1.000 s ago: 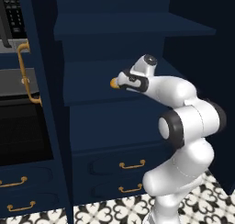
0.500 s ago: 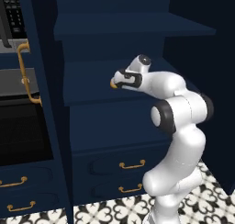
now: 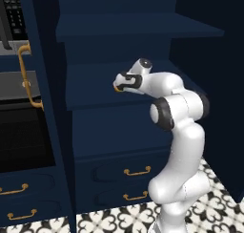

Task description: Open the cabinet, pick up the bread from the cabinet and place it in the basket. Then move the basket to the dining counter.

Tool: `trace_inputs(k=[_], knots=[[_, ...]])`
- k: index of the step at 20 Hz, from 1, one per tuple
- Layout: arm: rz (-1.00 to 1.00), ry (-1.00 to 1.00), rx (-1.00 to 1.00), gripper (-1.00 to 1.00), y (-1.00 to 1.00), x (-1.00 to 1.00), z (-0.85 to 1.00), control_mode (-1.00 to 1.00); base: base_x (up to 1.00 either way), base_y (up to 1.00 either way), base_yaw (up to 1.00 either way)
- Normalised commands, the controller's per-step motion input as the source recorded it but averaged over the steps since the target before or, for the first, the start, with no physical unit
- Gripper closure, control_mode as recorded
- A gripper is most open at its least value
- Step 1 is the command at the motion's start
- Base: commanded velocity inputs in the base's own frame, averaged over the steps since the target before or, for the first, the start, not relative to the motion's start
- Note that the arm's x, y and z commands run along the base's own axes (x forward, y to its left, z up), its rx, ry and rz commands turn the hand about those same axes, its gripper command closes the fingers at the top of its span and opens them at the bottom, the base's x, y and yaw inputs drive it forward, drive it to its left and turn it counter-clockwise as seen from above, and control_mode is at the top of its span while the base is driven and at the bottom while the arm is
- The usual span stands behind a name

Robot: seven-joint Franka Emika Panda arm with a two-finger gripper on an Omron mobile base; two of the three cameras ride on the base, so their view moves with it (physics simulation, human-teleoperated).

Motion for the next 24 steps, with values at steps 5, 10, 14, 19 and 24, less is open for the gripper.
trace_inputs(k=[5, 10, 14, 19, 24], knots=[[0.00, 0.01, 0.00, -1.00, 0.03, 0.40, -0.18, -1.00, 0.00, 0.00, 0.00], [0.00, 0.02, 0.00, -1.00, 0.01, 0.39, -0.14, -1.00, 0.00, 0.00, 0.00], [0.00, 0.01, 0.00, -1.00, 0.04, 0.31, -0.18, -1.00, 0.00, 0.00, 0.00], [0.00, 0.00, 0.00, -1.00, 0.07, 0.26, -0.20, -1.00, 0.00, 0.00, 0.00], [0.00, 0.00, 0.00, -1.00, 0.06, 0.25, -0.25, -1.00, 0.00, 0.00, 0.00]])
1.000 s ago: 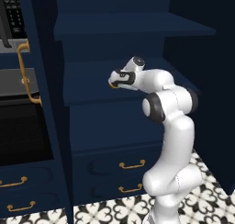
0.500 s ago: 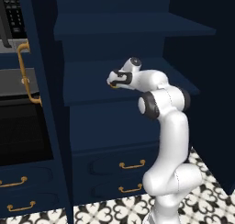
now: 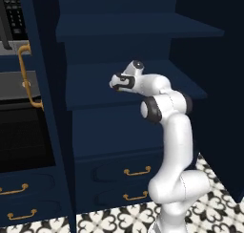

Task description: Open the cabinet, pick up the bread from the cabinet and place it in the basket. Then move the basket to the dining counter.

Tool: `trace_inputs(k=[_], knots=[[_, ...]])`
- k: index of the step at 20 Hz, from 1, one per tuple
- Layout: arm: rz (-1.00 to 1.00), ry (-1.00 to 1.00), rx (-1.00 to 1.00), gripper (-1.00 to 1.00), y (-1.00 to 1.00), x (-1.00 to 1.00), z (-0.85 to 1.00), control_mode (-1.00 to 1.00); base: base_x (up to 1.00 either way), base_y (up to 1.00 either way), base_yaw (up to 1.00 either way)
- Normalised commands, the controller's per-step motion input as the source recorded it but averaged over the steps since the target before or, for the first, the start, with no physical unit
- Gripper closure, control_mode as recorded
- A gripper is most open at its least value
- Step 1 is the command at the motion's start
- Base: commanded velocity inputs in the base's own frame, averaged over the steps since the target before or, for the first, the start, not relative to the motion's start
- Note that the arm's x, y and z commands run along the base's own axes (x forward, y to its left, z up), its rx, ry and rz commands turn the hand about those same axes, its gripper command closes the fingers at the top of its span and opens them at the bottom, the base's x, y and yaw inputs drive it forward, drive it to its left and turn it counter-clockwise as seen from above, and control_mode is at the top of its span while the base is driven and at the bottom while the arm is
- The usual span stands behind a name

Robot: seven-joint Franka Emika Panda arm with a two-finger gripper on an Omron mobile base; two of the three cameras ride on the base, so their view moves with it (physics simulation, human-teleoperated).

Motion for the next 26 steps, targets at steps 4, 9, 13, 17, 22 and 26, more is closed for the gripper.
trace_inputs(k=[4, 9, 13, 17, 22, 26], knots=[[0.00, 0.01, -0.01, 1.00, 0.25, 0.19, -0.31, -1.00, 0.00, 0.00, 0.00], [0.00, -0.10, 0.00, 1.00, 0.01, -0.22, -0.05, -1.00, 0.00, 0.00, 0.00], [0.00, -0.31, 0.01, 1.00, -0.18, -0.65, 0.08, -1.00, 0.00, 0.00, 0.00], [0.00, -0.31, 0.02, 1.00, -0.30, -0.86, 0.16, -1.00, 0.00, 0.00, 0.00], [0.00, -0.22, 0.02, 1.00, -0.35, -0.97, 0.39, -1.00, 0.00, 0.00, 0.00], [0.00, -0.12, 0.00, 1.00, -0.39, -0.93, 0.71, -1.00, 0.00, 0.00, 0.00]])
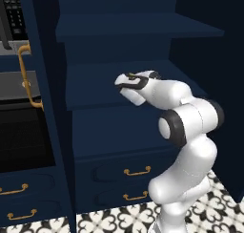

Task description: Open the cabinet, pick up the bread from the cabinet and place it in the basket. Then move the basket to the dining counter.

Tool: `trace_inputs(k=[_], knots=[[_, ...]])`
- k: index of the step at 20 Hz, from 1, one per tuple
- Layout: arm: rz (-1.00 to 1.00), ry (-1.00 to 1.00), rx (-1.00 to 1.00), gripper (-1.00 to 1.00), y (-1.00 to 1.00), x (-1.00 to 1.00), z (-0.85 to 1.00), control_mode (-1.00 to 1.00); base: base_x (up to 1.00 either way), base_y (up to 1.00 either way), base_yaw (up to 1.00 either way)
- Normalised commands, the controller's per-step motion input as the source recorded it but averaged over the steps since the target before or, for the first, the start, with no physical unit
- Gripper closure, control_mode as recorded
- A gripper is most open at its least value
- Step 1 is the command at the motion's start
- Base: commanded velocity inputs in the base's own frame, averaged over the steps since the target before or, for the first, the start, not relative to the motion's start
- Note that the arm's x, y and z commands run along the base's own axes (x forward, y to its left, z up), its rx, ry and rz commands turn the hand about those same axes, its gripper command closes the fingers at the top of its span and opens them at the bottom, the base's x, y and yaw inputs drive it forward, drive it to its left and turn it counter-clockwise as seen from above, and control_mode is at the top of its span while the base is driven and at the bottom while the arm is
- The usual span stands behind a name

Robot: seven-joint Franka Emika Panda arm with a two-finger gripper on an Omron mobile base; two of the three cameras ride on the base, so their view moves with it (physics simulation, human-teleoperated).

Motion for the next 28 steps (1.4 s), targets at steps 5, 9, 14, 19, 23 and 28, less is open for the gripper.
trace_inputs(k=[5, 9, 14, 19, 23, 28], knots=[[-0.02, -0.02, 0.00, 1.00, -0.39, -0.80, 0.68, -1.00, 0.00, 0.00, 0.00], [-0.04, 0.09, 0.00, 1.00, -0.34, -0.64, 0.68, -1.00, 0.00, 0.00, 0.00], [-0.05, 0.09, -0.01, 1.00, -0.06, -0.60, 0.85, -1.00, 0.00, 0.00, 0.00], [-0.03, 0.02, -0.02, 1.00, 0.00, -0.56, 0.99, -1.00, 0.00, 0.00, 0.00], [-0.03, 0.06, -0.01, 1.00, 0.00, -0.52, 1.00, -1.00, 0.00, 0.00, 0.00], [-0.01, 0.18, -0.05, 1.00, 0.00, -0.59, 0.85, -1.00, 0.00, 0.00, 0.00]])
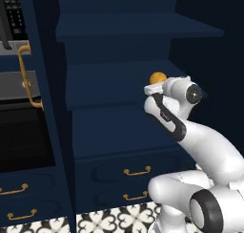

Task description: Open the cabinet, pick up the bread from the cabinet and place it in the basket. Then move the basket to the dining counter.

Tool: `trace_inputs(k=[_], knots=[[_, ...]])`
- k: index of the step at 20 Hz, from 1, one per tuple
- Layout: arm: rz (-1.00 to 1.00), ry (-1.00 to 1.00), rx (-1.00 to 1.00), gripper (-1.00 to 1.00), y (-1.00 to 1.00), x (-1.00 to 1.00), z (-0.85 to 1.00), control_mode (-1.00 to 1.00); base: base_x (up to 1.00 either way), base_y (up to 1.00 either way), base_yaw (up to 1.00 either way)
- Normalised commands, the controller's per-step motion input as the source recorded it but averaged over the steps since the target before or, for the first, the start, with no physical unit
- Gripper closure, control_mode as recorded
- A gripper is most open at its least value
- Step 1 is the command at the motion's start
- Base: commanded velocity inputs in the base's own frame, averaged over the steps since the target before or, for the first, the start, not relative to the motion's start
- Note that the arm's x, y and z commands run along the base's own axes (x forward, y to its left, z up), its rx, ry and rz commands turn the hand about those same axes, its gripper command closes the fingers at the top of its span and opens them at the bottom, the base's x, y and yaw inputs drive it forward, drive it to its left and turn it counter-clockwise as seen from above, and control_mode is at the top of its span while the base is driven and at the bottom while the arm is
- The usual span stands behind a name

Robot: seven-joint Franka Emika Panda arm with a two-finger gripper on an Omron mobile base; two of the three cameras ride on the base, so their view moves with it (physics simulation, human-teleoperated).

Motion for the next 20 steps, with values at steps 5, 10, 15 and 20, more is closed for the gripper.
trace_inputs(k=[5, 10, 15, 20], knots=[[0.00, 0.28, -0.05, 1.00, -0.05, -0.50, 0.93, -1.00, 0.00, 0.00, 0.00], [-0.01, 0.24, -0.02, 1.00, -0.02, -0.66, 0.24, -1.00, 0.00, 0.00, 0.00], [-0.05, 0.04, 0.08, 1.00, -0.08, -0.83, -0.07, -1.00, 0.00, 0.00, 0.00], [-0.03, 0.00, 0.10, 1.00, 0.00, -0.61, -0.01, -1.00, 0.00, 0.00, 0.00]])
